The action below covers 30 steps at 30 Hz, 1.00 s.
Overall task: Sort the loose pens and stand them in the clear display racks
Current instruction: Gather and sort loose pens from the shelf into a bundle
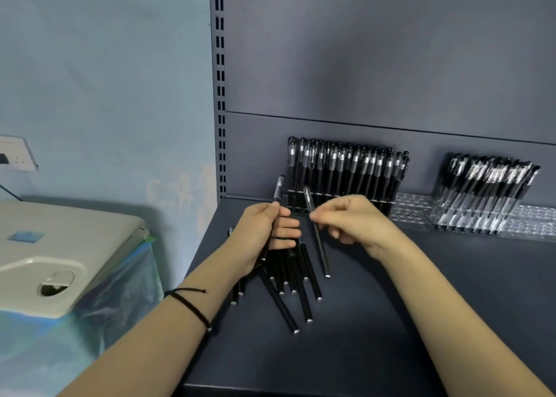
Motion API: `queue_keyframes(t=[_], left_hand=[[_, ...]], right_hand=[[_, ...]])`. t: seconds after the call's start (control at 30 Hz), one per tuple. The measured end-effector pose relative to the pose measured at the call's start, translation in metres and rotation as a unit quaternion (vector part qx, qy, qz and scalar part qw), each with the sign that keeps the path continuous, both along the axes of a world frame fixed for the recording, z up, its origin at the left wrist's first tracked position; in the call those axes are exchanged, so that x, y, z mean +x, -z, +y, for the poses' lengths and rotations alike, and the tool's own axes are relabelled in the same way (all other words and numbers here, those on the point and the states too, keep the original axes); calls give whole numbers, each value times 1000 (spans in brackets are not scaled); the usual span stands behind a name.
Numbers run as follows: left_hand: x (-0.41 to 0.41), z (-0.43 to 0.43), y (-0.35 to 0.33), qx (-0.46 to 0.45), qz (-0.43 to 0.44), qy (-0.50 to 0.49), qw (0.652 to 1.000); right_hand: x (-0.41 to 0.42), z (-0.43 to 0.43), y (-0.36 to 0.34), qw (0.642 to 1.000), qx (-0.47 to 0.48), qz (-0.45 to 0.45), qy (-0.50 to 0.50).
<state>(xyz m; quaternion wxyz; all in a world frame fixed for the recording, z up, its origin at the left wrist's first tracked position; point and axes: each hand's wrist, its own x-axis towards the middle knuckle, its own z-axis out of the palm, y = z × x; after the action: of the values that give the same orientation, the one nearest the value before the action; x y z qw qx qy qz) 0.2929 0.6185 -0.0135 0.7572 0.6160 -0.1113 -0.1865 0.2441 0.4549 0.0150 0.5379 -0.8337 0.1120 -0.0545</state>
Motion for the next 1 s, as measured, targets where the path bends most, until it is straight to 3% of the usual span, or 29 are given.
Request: queue_keyframes(t=[0.07,0.17,0.3,0.4,0.57,0.8,1.0], left_hand=[[-1,0,0,4,-4,27,1000],[-7,-3,-3,21,-18,69,997],[-7,-4,1,36,-46,23,998],[0,3,1,18,-48,-46,998],[5,9,3,14,-78,-108,991],[7,12,4,2,-80,-125,989],[3,7,5,15,-98,-57,993]], right_hand=[[0,9,-2,988,140,-57,-19],[4,20,2,978,180,-103,-7],[5,18,6,988,124,-86,25],[3,11,10,997,-54,-33,43],[7,23,22,956,-282,78,-21],[5,9,9,951,-278,131,-33],[4,-2,4,953,-262,151,-25]])
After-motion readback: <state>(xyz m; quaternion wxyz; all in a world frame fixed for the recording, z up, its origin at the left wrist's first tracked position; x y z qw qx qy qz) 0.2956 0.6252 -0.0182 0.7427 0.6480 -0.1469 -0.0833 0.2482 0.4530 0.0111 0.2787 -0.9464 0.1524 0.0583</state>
